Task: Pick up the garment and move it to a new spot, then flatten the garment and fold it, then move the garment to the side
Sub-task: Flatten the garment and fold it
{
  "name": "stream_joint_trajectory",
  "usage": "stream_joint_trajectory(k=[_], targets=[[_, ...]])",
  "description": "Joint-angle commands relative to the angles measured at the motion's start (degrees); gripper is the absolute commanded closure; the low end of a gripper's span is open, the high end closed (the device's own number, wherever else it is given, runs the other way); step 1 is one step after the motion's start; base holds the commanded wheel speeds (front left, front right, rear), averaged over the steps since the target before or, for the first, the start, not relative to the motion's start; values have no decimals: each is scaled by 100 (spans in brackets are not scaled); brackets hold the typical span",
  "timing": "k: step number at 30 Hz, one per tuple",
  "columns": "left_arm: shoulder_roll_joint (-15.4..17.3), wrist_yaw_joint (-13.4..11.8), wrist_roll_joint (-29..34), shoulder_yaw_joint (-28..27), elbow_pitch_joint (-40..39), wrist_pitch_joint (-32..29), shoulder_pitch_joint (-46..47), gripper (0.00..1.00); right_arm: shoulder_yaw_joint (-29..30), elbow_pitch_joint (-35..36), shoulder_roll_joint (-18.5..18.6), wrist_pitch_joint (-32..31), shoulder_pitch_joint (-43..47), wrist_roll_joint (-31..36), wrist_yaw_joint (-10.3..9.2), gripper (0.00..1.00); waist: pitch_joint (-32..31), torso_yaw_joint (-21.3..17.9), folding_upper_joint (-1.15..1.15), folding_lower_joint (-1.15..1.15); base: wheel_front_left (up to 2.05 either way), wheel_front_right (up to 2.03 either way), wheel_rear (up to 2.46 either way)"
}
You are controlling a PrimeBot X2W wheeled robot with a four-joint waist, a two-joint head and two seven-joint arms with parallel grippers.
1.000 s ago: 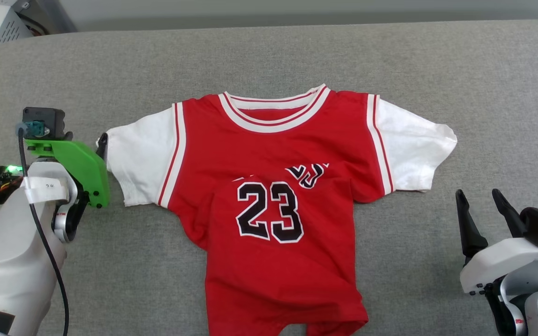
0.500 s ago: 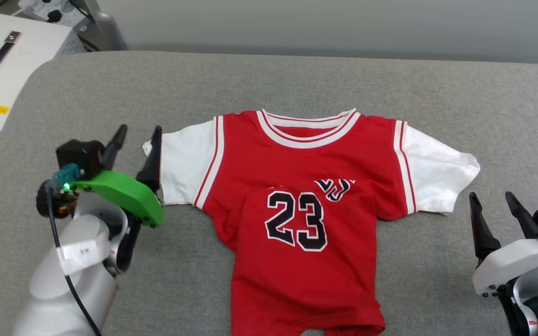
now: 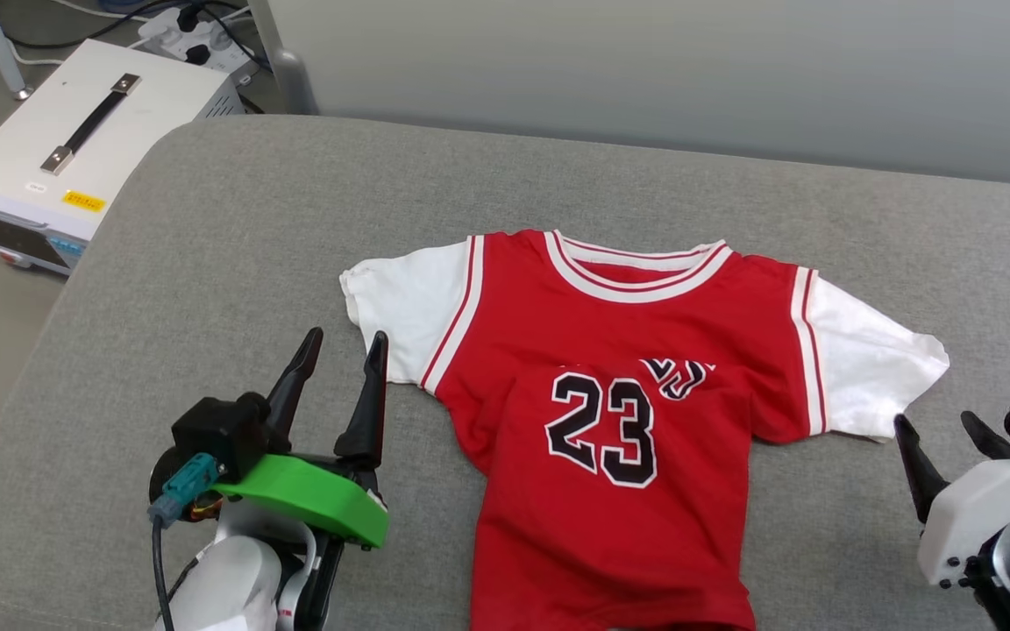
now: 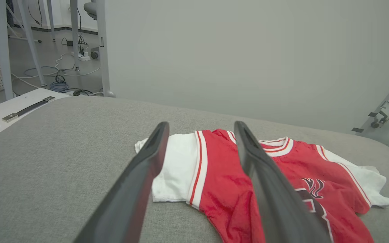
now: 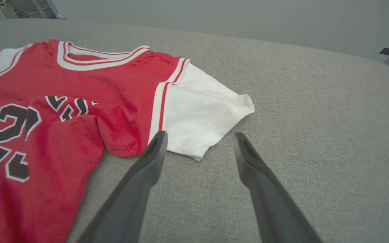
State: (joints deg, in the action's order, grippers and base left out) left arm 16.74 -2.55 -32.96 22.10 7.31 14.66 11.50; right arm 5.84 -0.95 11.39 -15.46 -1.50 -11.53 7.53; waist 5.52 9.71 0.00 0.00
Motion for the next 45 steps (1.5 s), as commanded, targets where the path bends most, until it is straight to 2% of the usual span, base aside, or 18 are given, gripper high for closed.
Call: stream_joint_trajectory(k=[1,9,13,17,21,27,30,31,32,40,43,45], targets=[[18,-36,137,5,-52,32,-66,0,-11,23,172,-314,-118,-65,-4,0,137,92,0,0,0,0,0],[38,-18,250,37,-135,30,62,0,109,-72,725,-2759,-1214,-471,-4,0,562,290,0,0,0,0,0],[-5,12,269,86,-93,31,146,0,328,-508,805,-3406,-1891,-531,-4,0,759,428,0,0,0,0,0],[-32,37,289,114,-59,31,229,0,519,-1151,913,-3557,-2434,-346,-4,0,924,566,0,0,0,0,0],[-60,59,303,111,-41,32,313,0,653,-1798,986,-3436,-2791,-124,-4,0,1052,691,0,0,0,0,0],[-116,72,326,91,-17,32,383,0,688,-2482,971,-3203,-2966,197,-4,0,1140,794,0,0,0,0,0],[-141,78,340,41,0,33,392,0,568,-2783,897,-3127,-2929,143,-4,0,1146,796,0,0,0,0,0],[-131,86,340,11,48,33,372,0,419,-2877,905,-3066,-2852,47,-4,96,1090,754,0,0,0,0,0],[-128,89,337,5,68,33,369,0,384,-2891,921,-3017,-2826,16,-4,100,1063,738,0,0,0,0,0],[0,130,252,-37,160,-56,326,0,290,-2758,1197,-2250,-2479,-141,-4,100,690,484,0,0,0,0,0],[98,185,177,-45,149,-255,380,0,184,-2621,1284,-2116,-2357,-223,-4,100,646,372,0,0,0,0,0],[209,259,85,-27,129,-596,504,0,78,-2477,1320,-2048,-2338,-346,-4,100,679,274,0,0,0,0,0]])
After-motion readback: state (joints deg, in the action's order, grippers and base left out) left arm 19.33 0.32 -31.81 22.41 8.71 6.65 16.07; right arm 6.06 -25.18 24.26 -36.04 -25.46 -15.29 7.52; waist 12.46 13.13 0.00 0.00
